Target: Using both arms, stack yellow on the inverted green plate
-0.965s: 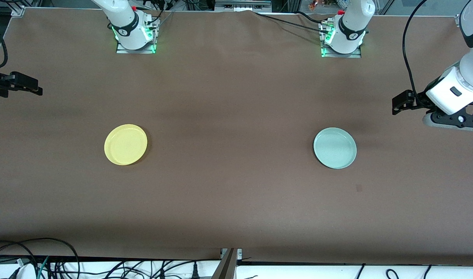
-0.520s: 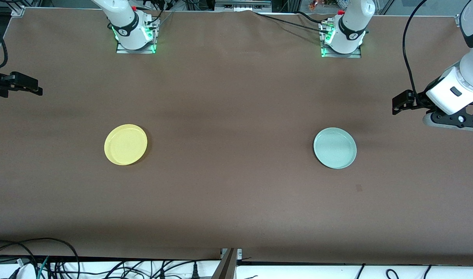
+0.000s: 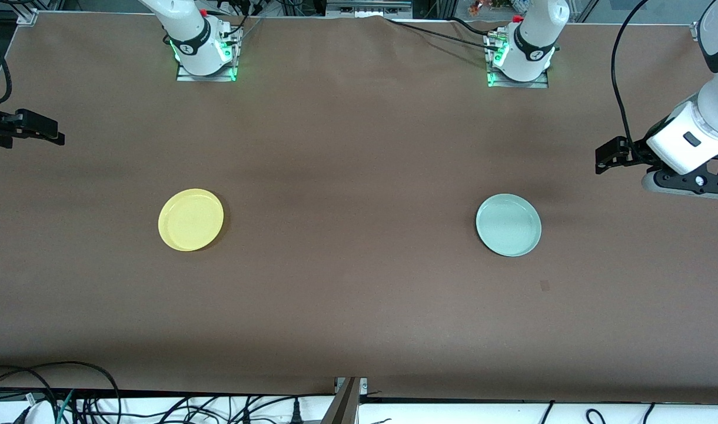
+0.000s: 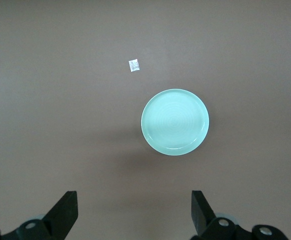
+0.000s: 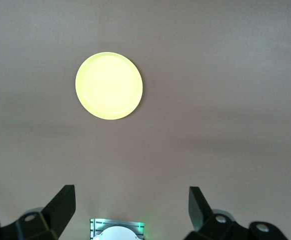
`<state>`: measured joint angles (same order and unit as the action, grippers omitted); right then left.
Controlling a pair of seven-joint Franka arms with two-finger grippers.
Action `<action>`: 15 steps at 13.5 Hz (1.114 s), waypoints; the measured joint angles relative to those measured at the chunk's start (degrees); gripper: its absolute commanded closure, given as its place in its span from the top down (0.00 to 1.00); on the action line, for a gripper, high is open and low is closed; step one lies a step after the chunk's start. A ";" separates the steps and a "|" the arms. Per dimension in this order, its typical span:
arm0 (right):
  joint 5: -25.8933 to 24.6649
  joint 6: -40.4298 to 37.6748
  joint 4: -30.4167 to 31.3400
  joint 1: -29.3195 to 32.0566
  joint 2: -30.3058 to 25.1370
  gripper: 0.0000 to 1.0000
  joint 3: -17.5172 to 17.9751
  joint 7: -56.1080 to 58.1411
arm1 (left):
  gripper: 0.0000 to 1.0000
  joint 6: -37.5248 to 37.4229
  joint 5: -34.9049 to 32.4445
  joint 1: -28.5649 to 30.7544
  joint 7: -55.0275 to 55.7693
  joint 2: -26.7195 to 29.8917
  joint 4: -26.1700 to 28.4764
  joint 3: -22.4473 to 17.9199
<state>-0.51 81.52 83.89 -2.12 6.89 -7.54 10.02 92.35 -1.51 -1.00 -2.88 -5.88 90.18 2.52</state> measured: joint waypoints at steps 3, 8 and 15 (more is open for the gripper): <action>0.01 0.00 0.00 0.00 0.00 1.00 0.00 0.00 | 1.00 0.00 0.00 0.00 0.00 0.00 0.00 0.00; 0.03 0.00 0.00 0.00 0.00 1.00 0.00 0.00 | 1.00 -0.10 0.00 0.00 0.00 -0.04 0.00 -0.02; 0.42 0.02 0.00 0.06 0.04 1.00 -0.03 0.00 | 1.00 0.14 -0.01 0.29 0.00 -1.45 -0.01 -0.18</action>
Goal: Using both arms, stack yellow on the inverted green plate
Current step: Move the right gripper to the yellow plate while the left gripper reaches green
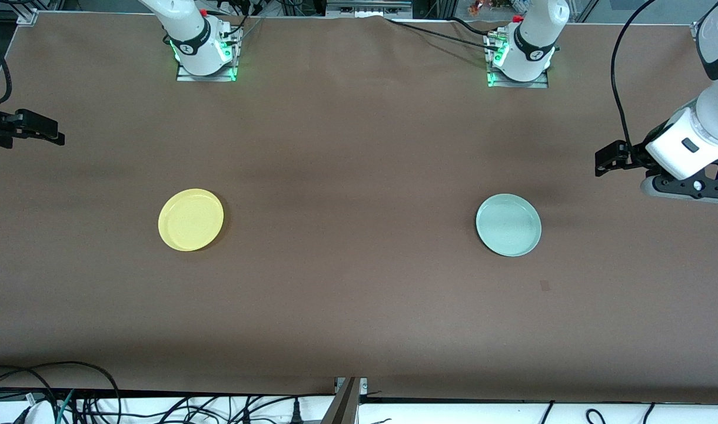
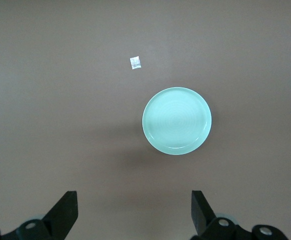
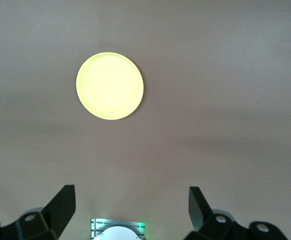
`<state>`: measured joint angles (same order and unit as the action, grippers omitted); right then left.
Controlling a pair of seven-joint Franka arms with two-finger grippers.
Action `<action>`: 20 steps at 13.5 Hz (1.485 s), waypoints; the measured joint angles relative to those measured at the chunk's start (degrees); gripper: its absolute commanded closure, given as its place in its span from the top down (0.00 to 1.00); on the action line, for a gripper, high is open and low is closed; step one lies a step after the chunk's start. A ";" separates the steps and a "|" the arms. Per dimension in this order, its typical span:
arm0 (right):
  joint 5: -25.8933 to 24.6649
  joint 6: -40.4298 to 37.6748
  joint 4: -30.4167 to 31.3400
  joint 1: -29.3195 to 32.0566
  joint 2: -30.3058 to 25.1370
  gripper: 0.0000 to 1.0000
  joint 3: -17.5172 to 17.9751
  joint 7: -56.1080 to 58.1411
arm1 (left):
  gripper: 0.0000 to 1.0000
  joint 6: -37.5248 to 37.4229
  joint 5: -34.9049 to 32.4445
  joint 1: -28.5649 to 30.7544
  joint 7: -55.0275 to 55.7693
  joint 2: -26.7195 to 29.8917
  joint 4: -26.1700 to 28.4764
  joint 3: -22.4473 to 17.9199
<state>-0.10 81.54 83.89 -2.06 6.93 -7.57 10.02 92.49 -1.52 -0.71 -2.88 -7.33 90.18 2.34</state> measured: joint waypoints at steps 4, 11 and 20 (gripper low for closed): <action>0.20 0.32 0.00 0.68 0.15 1.00 -0.11 0.00 | 1.00 1.13 0.00 -0.43 0.00 -3.88 -0.01 0.23; 0.19 1.67 0.01 0.98 3.20 1.00 -0.23 0.00 | 1.00 5.92 1.55 0.20 -0.16 -9.04 -0.73 -0.06; 0.17 8.50 0.15 1.56 10.83 1.00 -0.35 0.00 | 1.00 6.97 1.62 3.22 3.25 -13.52 0.15 -0.79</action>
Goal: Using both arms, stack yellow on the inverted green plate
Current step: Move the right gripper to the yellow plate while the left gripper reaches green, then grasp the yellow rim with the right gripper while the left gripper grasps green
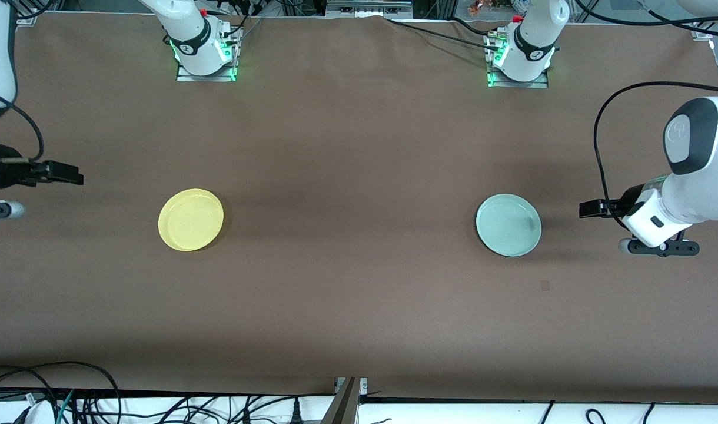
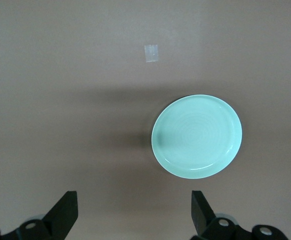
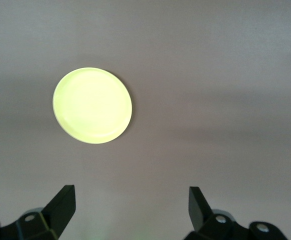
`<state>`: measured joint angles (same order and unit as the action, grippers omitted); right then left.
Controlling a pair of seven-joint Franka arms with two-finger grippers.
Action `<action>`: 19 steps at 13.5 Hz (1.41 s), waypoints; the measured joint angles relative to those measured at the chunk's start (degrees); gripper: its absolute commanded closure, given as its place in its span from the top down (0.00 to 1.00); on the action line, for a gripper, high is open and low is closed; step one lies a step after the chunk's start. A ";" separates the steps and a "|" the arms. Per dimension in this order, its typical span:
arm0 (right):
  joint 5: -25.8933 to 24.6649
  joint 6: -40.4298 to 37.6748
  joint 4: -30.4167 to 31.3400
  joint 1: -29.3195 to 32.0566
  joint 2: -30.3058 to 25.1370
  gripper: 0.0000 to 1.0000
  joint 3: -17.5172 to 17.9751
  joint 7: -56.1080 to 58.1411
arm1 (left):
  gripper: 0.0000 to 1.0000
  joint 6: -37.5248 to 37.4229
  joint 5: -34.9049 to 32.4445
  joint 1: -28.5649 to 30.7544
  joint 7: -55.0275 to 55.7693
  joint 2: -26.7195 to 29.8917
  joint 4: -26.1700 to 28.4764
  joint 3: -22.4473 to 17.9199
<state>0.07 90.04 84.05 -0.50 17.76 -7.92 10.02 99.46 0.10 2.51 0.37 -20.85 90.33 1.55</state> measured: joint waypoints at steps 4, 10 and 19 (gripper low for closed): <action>0.62 4.98 0.04 0.75 4.96 1.00 -0.06 0.00 | 1.00 8.65 0.00 -0.61 3.66 -1.16 5.18 0.35; 5.62 15.77 4.80 0.73 11.71 1.00 0.16 0.00 | 1.00 24.36 0.01 -0.66 4.22 -4.73 16.18 0.52; 13.92 30.60 18.02 0.69 12.84 1.00 0.51 1.25 | 1.00 33.55 0.01 -0.59 4.84 -6.46 27.48 0.55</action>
<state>13.98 120.65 102.06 0.19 30.60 -7.41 11.27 133.01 0.11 1.92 5.21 -27.30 117.80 2.10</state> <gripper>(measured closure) 0.000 0.000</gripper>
